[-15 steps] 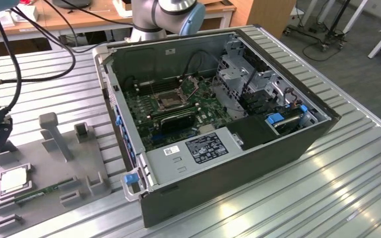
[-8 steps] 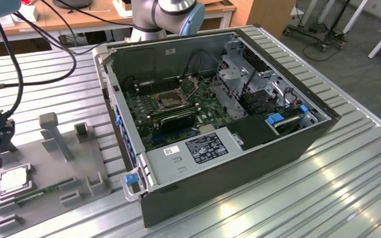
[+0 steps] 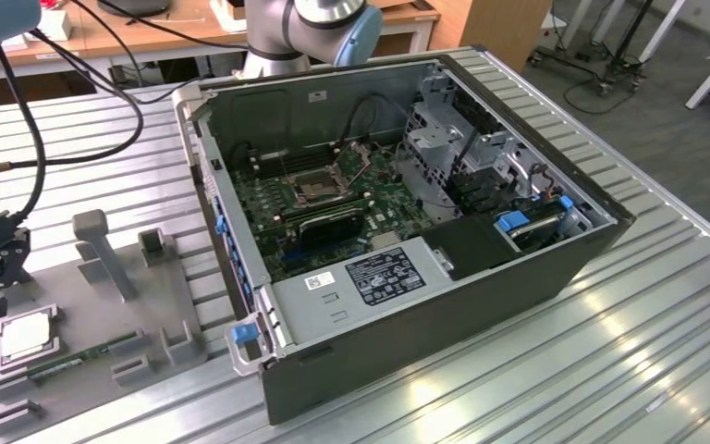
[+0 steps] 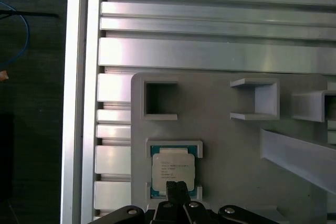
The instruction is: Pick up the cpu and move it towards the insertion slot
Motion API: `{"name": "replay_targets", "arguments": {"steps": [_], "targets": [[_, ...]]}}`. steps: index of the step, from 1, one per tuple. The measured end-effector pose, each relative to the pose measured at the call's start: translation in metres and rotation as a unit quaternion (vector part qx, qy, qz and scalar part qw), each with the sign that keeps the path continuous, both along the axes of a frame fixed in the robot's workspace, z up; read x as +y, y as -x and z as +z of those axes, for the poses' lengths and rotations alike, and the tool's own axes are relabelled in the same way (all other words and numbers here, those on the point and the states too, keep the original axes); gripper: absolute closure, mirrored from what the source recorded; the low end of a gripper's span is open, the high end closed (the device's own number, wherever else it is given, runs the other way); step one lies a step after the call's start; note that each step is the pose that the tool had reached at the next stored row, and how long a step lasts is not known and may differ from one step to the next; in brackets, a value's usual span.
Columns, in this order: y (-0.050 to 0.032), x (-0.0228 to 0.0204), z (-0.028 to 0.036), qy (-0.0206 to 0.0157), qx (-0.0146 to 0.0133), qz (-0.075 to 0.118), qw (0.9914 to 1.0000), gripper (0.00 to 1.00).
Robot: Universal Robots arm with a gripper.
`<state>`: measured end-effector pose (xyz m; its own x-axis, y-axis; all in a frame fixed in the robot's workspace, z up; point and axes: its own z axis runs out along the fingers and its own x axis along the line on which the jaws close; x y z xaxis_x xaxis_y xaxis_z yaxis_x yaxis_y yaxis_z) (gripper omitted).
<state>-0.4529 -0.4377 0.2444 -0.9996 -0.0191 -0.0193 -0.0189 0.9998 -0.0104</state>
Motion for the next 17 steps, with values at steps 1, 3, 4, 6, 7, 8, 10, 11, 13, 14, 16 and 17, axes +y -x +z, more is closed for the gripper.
{"name": "replay_targets", "arguments": {"steps": [1,3,4,6,7,8,10,11,13,14,16,17], "targets": [[0.0000,0.0000,0.0000,0.0000,0.0000,0.000,1.00000,0.89],[0.0000,0.0000,0.0000,0.0000,0.0000,0.000,1.00000,0.89],[0.0000,0.0000,-0.0001,0.0000,0.0000,0.000,1.00000,0.89],[0.0000,0.0000,-0.0008,-0.0001,-0.0001,0.000,1.00000,0.89],[0.0000,0.0000,-0.0011,0.0000,0.0000,0.000,1.00000,0.89],[0.0000,0.0000,-0.0017,0.0000,-0.0001,0.000,1.00000,0.89],[0.0000,0.0000,-0.0028,0.0000,0.0000,0.000,1.00000,0.89],[0.0000,0.0000,-0.0034,0.0000,0.0000,0.000,1.00000,0.89],[0.0000,0.0000,-0.0045,0.0000,0.0000,0.000,1.00000,0.89],[0.0000,0.0000,-0.0051,0.0000,0.0000,0.000,1.00000,0.89],[0.0000,0.0000,-0.0059,0.0001,0.0001,0.000,1.00000,0.89],[0.0000,0.0000,-0.0060,0.0001,0.0001,0.000,1.00000,0.89]]}}
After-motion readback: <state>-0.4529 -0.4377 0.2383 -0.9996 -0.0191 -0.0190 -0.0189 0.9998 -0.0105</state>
